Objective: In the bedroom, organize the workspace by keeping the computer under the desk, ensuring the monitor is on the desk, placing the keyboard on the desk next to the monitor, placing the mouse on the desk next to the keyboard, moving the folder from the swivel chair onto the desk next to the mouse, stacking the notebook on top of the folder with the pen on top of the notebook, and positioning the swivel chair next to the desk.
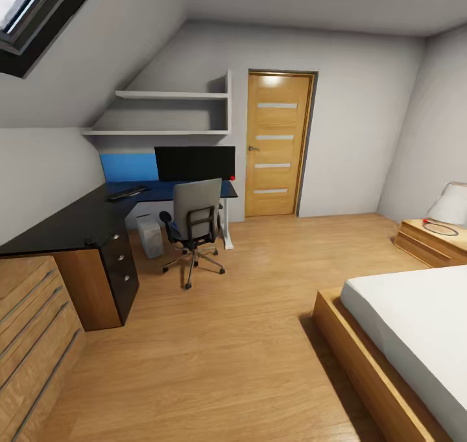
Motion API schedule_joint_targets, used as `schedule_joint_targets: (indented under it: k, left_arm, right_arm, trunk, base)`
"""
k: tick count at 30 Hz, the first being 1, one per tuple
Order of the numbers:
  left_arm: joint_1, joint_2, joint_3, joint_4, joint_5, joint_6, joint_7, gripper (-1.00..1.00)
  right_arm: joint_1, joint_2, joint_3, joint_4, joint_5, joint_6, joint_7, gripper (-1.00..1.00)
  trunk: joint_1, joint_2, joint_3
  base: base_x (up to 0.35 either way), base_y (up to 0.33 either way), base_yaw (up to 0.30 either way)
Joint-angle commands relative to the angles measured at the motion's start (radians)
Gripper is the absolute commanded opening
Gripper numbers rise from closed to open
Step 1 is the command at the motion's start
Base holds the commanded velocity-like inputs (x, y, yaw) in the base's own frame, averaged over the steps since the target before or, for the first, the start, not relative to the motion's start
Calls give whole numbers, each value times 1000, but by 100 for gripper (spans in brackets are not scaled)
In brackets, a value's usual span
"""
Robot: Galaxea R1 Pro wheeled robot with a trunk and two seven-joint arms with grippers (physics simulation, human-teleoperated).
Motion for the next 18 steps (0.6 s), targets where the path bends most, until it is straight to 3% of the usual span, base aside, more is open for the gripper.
schedule_joint_targets:
  k: [1, 9, 18]
  left_arm:
    - [0, 0, 0, 0, 0, 0, 0, 100]
    - [-5, -43, -3, -20, -3, -5, -4, 100]
    - [-5, -42, -3, -23, -3, -6, -5, 100]
  right_arm:
    - [0, 0, 0, 0, 0, 0, 0, 100]
    - [-5, 33, 2, 14, -3, -2, -2, 100]
    - [-5, 34, 1, 7, -3, -44, -2, 100]
  trunk:
    - [0, 0, 0]
    - [-11, 21, 9]
    - [-46, 84, 37]
  base:
    - [0, 0, 0]
    - [0, 0, 0]
    - [0, 0, 0]
